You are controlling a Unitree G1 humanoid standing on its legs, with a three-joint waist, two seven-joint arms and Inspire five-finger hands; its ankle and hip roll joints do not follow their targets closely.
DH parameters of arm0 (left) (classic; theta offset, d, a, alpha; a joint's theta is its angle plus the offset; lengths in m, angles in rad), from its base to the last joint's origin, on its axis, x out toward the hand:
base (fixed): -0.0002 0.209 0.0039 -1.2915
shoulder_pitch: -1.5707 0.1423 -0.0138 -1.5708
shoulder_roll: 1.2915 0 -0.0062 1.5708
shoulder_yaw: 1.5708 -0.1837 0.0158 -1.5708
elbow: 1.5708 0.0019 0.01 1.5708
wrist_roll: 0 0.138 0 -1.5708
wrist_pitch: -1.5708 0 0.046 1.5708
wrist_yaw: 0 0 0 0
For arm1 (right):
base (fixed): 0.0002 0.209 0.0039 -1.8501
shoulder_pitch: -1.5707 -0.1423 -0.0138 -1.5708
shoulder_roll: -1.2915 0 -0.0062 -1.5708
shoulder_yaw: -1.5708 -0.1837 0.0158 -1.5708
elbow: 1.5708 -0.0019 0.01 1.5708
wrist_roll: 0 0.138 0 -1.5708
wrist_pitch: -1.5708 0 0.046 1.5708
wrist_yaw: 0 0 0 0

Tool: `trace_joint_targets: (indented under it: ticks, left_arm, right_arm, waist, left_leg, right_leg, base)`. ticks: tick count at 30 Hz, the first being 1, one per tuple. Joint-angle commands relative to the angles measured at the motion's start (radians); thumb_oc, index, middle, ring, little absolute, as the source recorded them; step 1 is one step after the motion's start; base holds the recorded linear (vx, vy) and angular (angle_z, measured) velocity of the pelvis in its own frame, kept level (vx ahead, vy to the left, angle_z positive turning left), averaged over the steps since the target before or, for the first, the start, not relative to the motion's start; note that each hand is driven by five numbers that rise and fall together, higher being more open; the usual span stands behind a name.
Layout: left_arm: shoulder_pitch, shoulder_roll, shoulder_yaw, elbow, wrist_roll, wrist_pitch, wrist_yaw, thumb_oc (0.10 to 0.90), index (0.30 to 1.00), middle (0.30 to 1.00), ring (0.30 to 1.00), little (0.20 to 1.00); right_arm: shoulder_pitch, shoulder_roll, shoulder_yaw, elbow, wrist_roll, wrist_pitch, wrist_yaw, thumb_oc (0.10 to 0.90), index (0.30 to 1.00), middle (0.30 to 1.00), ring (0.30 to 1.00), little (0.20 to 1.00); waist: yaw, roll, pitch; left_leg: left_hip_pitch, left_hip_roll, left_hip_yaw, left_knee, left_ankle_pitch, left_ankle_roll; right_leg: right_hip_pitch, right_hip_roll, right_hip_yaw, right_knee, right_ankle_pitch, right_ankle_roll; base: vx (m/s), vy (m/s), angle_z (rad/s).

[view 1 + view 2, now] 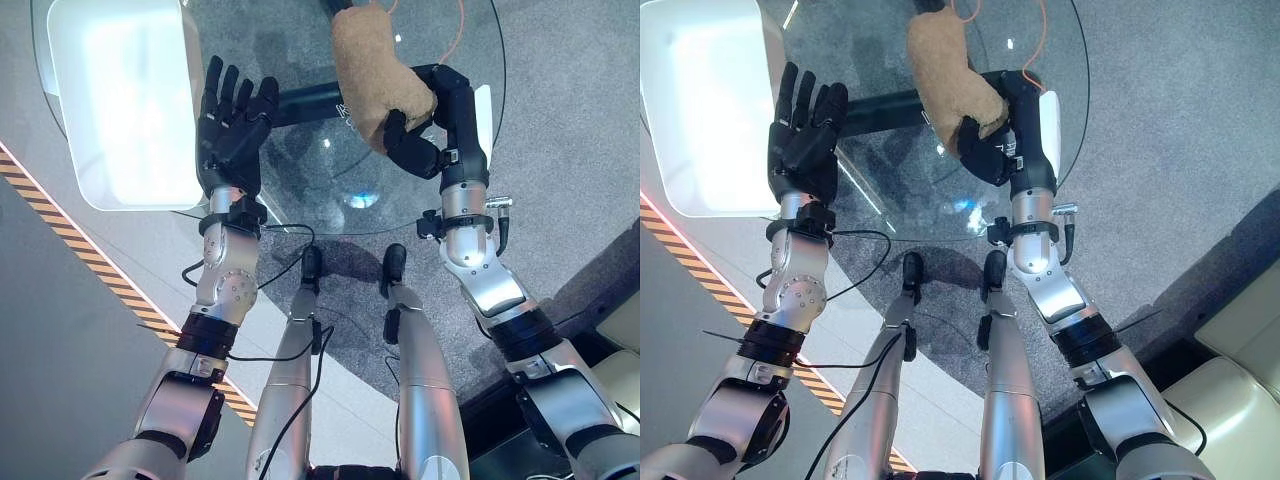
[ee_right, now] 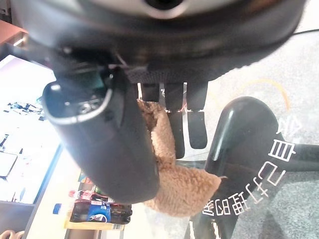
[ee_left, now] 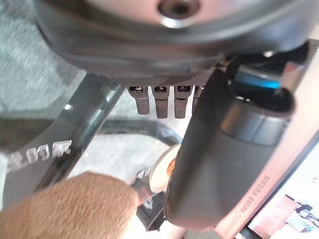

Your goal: Wipe the table with a cloth and put it in the basket.

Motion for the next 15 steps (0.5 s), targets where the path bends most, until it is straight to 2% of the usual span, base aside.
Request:
trace_joint_targets:
  ticks: [1, 5, 15]
  left_arm:
    - [-0.093, 0.012, -0.001, -0.091, -0.033, -0.02, -0.083, 0.8, 0.9, 0.9, 0.9, 0.9]
    - [-0.126, -0.013, -0.015, -0.083, -0.124, 0.008, -0.134, 0.8, 0.9, 0.9, 0.9, 0.9]
    - [-0.171, -0.029, -0.033, -0.068, -0.144, 0.012, -0.138, 0.8, 0.9, 0.9, 0.9, 0.9]
  right_arm:
    - [-0.151, 0.02, -0.007, -0.25, -0.039, -0.191, -0.005, 0.1, 0.3, 0.3, 0.3, 0.2]
    - [-0.173, 0.027, 0.013, -0.257, -0.03, -0.194, 0.009, 0.1, 0.3, 0.3, 0.3, 0.2]
    - [-0.21, 0.033, 0.04, -0.273, -0.02, -0.191, 0.016, 0.1, 0.3, 0.3, 0.3, 0.2]
  waist:
    - [-0.011, -0.002, -0.03]
    - [-0.017, -0.006, -0.03]
    - [-0.022, -0.012, -0.03]
  left_leg:
    - [0.031, -0.048, 0.089, 0.017, -0.052, 0.043]
    - [0.032, -0.049, 0.091, 0.017, -0.052, 0.042]
    - [0.036, -0.046, 0.095, 0.016, -0.053, 0.039]
  right_leg:
    - [0.07, 0.062, -0.024, -0.062, -0.031, 0.03]
    - [0.073, 0.063, -0.021, -0.07, -0.029, 0.029]
    - [0.079, 0.062, -0.021, -0.077, -0.028, 0.028]
  base:
    - [0.0, 0.0, 0.0]
    - [0.0, 0.0, 0.0]
    - [0.0, 0.0, 0.0]
